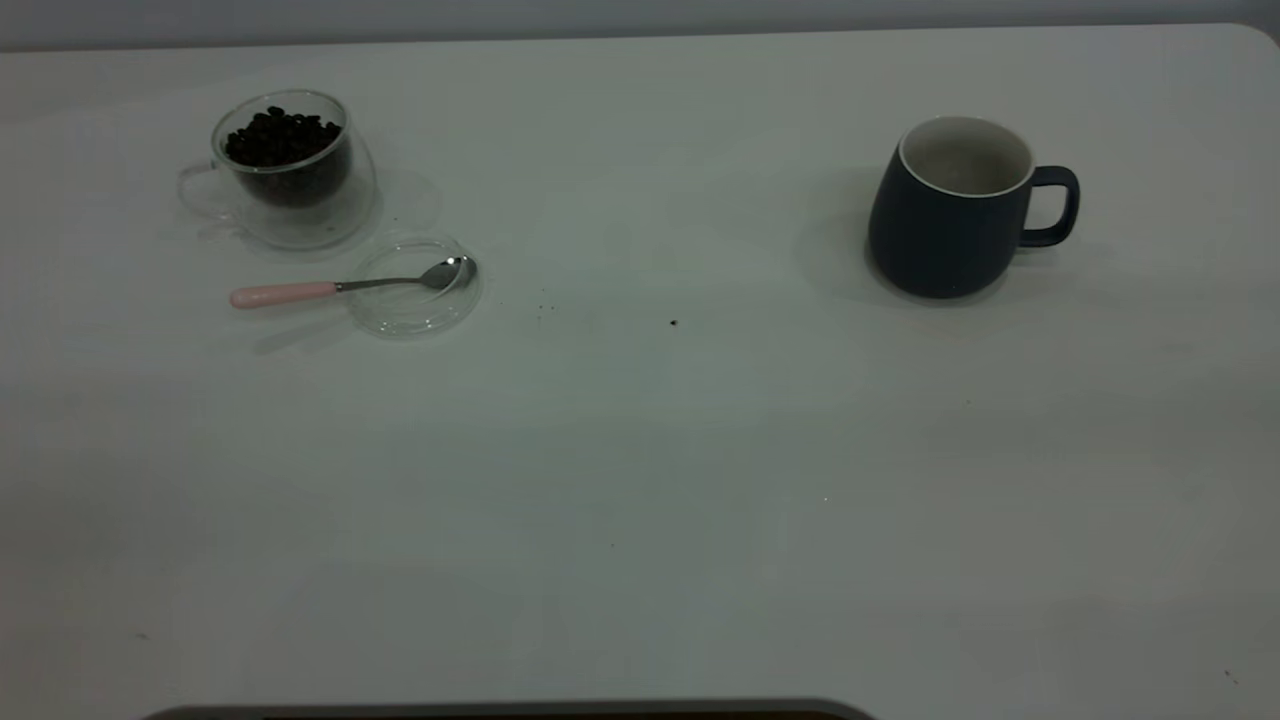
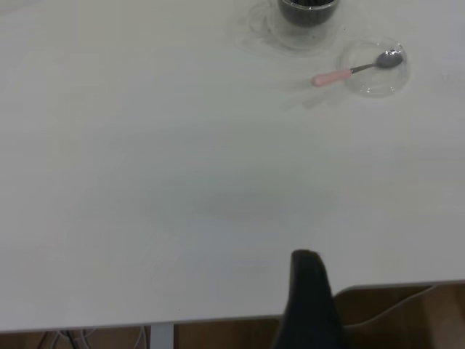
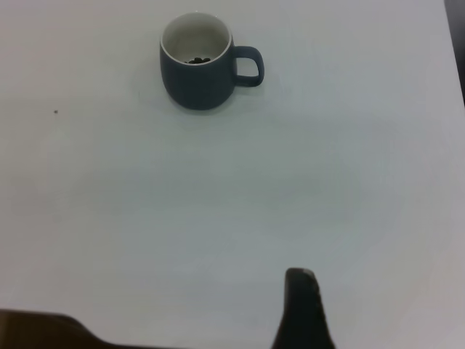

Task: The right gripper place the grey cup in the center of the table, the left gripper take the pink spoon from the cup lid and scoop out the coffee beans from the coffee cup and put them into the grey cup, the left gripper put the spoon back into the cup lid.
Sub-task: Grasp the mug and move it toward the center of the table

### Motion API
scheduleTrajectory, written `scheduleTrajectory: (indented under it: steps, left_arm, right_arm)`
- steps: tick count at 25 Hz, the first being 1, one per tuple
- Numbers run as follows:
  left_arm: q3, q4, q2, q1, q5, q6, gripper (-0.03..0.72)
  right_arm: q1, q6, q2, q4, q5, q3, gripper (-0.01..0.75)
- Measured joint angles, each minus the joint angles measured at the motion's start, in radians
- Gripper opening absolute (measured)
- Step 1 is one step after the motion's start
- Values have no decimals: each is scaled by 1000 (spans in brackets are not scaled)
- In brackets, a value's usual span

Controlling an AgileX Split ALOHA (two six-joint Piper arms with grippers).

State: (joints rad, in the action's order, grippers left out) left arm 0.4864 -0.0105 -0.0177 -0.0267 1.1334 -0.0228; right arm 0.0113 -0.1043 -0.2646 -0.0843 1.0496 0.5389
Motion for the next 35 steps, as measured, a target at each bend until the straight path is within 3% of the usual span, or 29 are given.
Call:
scheduleTrajectory:
  steps: [3, 8, 17, 22, 28, 35]
  left_arm:
    - [0, 0, 0, 0, 0, -1, 590]
    - [0, 0, 0, 0, 0, -1, 590]
    - [0, 0, 0, 0, 0, -1, 590]
    - [0, 0, 0, 0, 0, -1, 590]
    - [0, 0, 0, 0, 0, -1, 589]
    - [0, 0, 0, 0, 0, -1, 589]
  right_arm:
    - [0, -67, -241, -11, -93, 76, 591]
    - [0, -222, -665, -16, -151, 244, 591]
    - [-3, -617, -1449, -42, -111, 658, 591]
    - [-54, -734, -1784, -11, -87, 920, 591]
    - [-129, -798, -2046, 130, -72, 1143, 591]
    - [-147, -905, -2204, 157, -120, 1241, 591]
